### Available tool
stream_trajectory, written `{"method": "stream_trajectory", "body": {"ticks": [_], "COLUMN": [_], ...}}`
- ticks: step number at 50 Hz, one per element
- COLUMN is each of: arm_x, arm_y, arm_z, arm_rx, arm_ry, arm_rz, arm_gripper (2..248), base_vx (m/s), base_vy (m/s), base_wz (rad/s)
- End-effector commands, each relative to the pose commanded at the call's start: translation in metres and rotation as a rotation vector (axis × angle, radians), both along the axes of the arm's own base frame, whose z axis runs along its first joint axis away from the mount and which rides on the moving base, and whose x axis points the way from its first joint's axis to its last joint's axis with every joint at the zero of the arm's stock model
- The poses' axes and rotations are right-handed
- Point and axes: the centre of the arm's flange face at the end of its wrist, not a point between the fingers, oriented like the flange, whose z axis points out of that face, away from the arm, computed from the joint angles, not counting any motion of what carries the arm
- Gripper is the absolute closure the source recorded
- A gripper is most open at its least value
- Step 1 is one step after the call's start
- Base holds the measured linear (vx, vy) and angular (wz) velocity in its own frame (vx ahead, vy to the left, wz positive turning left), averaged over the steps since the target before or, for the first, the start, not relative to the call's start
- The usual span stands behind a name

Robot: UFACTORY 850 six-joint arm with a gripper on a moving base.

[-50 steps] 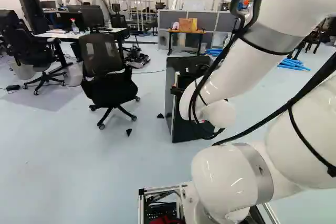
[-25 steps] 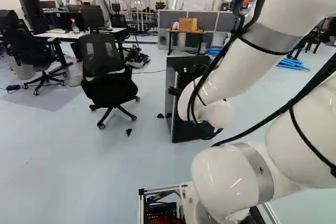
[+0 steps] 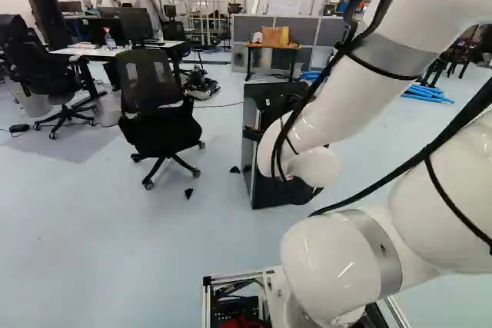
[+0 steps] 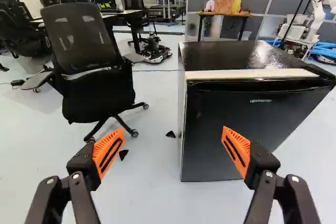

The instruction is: Grab a drink from the fridge

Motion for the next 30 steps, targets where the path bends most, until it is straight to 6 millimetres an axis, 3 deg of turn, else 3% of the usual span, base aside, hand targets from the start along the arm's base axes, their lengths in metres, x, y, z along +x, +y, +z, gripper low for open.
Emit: {"method": "stream_trajectory", "body": {"ticks": [30], "arm_x": [0.01], "arm_y": [0.013], "arm_z": [0.001], "arm_rx": [0.025], "arm_ry": [0.008], "arm_rz": [-0.009], "arm_gripper": [3], "base_vx": [0.0], "base_vy": [0.0], "base_wz": [0.0]}}
